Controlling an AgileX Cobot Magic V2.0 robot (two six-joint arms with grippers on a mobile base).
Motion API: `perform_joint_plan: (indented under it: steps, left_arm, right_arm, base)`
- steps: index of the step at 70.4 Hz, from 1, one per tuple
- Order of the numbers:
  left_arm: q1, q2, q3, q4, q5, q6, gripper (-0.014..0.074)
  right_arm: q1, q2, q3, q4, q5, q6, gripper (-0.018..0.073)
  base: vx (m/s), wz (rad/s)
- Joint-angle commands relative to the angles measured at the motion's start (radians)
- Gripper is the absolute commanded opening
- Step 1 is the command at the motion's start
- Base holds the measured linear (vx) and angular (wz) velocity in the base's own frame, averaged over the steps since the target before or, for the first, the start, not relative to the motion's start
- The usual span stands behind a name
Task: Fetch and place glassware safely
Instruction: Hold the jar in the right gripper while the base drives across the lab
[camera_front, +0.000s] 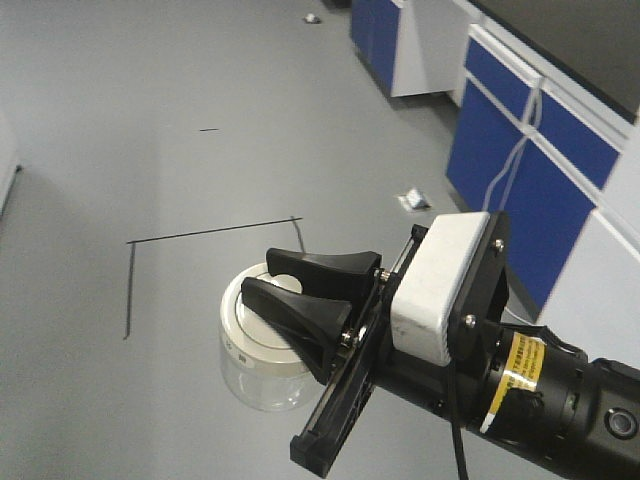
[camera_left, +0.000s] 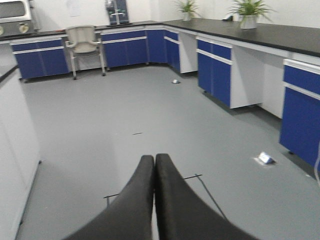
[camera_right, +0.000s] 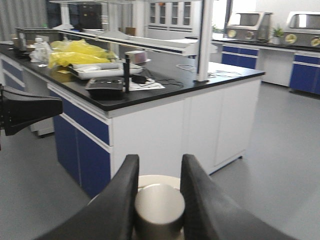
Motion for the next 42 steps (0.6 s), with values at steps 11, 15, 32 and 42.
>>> perform_joint_plan:
  steps: [11, 15, 32, 42]
  left_arm:
    - [-0.004, 0.01, -0.026, -0.007, -0.069, -0.01, -0.0007]
    - [-0.004, 0.01, -0.026, -0.007, -0.069, -0.01, -0.0007]
    - [-0.004, 0.01, -0.026, -0.007, -0.069, -0.01, -0.0007]
    - [-0.004, 0.01, -0.026, -0.007, -0.069, -0.01, -0.0007]
  right_arm:
    - [-0.001, -0.028, -0.032, 0.015, -0.098, -0.004, -0.0003]
    - [-0.001, -0.028, -0.032, 0.015, -0.098, -0.004, -0.0003]
    - [-0.001, -0.028, -0.032, 0.015, -0.097, -0.004, -0.0003]
    - [-0.001, -0.028, -0.032, 0.015, -0.098, -0.004, -0.0003]
  base:
    - [0.06, 0.4]
    - [0.08, 0.37]
    - [0.11, 0.33]
    - [0.16, 0.26]
